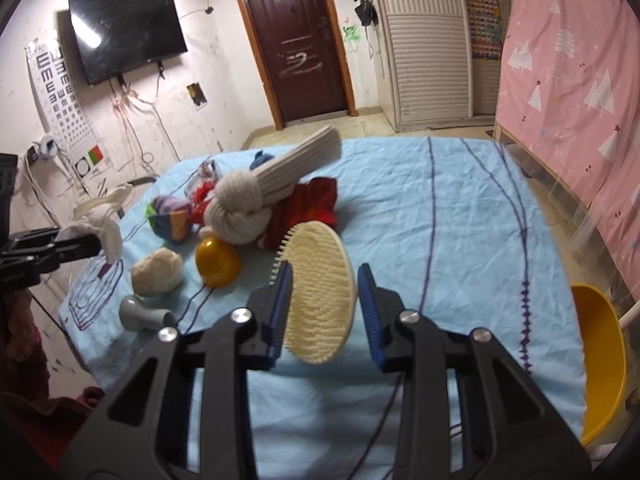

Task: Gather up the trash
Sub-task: 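Carry both items to the yellow bucket and open both grippers over it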

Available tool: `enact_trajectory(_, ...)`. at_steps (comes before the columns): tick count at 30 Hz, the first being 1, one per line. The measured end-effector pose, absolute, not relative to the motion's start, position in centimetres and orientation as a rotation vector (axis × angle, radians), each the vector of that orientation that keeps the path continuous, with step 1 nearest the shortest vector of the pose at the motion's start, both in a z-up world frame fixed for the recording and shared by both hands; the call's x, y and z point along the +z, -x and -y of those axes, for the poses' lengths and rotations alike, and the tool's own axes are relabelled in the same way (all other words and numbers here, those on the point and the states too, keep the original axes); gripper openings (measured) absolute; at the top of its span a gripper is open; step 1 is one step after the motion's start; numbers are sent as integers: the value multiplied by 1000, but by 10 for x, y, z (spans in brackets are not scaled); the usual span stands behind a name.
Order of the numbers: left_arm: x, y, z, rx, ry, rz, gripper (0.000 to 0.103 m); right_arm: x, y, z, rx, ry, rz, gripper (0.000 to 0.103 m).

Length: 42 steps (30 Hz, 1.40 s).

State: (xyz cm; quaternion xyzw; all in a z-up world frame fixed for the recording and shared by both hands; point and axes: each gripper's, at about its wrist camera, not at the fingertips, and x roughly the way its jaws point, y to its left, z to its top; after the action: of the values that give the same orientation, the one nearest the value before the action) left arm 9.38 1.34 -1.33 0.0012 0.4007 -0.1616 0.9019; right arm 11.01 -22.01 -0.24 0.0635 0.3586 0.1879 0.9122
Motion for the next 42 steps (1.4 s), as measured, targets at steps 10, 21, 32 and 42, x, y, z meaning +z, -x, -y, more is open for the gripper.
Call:
enact_trajectory(10,15,-106,61,-420,-84,-758,17,6,-102,281,251,-209,-652,32)
enact_trajectory(21,20,-116,147,-534,-180,-744,17,-1,-87,351,99,-306,-617,32)
enact_trajectory(32,22,-124,218,-642,-244,-740,17,-12,-70,409,-109,-327,-582,32)
enact_trajectory(42,18,-137,286,-754,-282,-778,17,-35,-68,444,-185,-371,-590,33)
